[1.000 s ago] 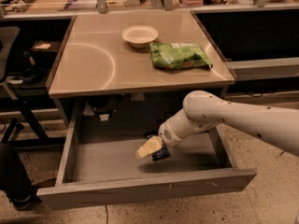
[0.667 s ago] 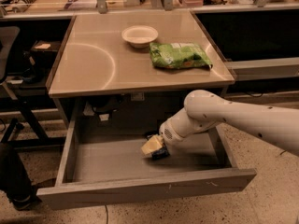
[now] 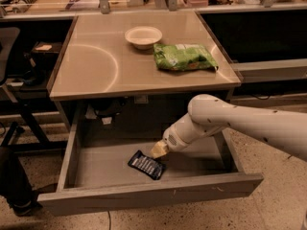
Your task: Pick rxbar blueberry from top drawer and place on counter
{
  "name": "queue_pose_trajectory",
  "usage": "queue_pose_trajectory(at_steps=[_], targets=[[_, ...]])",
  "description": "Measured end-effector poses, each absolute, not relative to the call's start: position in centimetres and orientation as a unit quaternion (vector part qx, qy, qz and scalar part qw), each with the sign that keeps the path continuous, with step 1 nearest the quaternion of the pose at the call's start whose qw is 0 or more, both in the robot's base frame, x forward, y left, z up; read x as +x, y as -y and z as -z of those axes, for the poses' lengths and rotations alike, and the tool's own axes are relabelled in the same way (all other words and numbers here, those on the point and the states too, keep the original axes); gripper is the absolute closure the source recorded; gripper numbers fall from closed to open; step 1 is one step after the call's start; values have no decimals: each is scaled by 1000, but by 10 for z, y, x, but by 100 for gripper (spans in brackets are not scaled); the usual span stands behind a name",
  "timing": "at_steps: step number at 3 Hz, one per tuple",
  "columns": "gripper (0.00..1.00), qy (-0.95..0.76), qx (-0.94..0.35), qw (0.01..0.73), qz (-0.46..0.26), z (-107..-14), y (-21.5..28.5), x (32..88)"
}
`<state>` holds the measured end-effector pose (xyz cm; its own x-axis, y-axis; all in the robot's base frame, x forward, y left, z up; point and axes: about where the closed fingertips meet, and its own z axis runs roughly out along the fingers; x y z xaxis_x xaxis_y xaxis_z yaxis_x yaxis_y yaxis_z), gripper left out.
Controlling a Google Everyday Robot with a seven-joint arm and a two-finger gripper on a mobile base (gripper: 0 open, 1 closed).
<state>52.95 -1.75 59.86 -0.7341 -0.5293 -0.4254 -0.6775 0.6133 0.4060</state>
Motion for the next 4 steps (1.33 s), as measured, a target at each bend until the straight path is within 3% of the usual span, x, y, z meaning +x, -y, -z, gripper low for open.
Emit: queue_pose_trajectory(at_steps=[1,2,3,4], targets=[[100,-888,-340,133,-279,-599,18,529],[100,-888,-340,133,-279,-599,18,529],[86,-888,-340,133,-279,-599,17,529],[63,-888,-340,133,-279,-599,17,529]])
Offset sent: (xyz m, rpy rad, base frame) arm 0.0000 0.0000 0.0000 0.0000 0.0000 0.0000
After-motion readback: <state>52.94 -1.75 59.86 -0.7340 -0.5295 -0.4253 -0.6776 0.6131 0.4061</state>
